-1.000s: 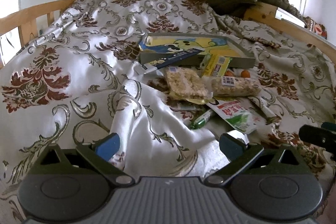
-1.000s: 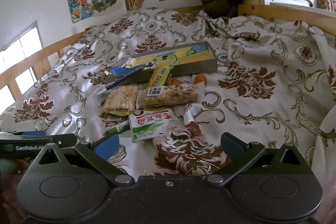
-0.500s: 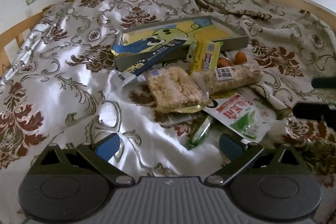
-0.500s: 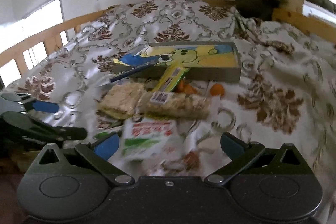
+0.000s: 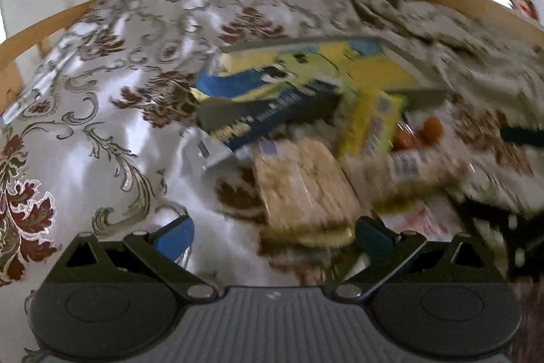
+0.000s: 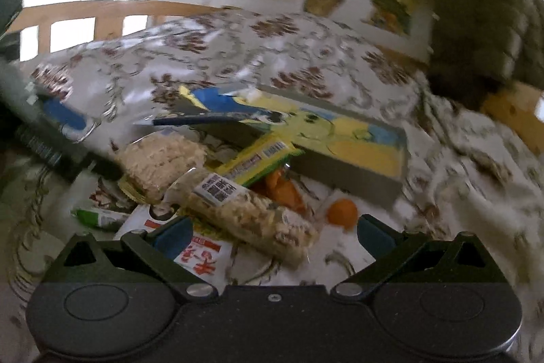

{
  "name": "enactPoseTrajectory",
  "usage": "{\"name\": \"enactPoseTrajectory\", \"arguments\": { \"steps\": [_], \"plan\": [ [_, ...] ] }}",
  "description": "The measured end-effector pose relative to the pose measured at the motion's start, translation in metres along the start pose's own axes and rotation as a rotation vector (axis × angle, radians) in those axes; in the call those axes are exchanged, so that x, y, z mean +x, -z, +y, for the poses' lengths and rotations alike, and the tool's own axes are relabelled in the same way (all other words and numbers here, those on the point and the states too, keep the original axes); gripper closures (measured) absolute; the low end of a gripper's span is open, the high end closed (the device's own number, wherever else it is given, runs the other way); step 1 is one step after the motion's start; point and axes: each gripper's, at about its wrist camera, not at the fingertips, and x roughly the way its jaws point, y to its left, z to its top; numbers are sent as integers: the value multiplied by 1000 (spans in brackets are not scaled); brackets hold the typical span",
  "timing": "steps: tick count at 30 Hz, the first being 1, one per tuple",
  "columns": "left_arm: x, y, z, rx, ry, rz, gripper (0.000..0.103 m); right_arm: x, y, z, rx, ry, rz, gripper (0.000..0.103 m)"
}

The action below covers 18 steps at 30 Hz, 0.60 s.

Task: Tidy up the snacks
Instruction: 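Move the left tool to the puffed rice bag while the right tool reaches the nut snack bag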

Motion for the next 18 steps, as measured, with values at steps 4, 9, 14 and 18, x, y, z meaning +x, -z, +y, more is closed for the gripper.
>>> {"name": "enactPoseTrajectory", "arguments": {
  "steps": [4,9,14,18],
  "plan": [
    [15,-14,3,-66,-6,13,0,14,0,-4,-81,-77,-36,1],
    [37,-28,2,-101,4,56,1,33,0,2,-175,-97,-52,1],
    [54,-33,-1,-87,0,114,1,44,7,11,-259,-115,-42,8],
    [59,-35,0,-92,12,130,1,45,10,14,-297,-118,-25,37]
  ]
}}
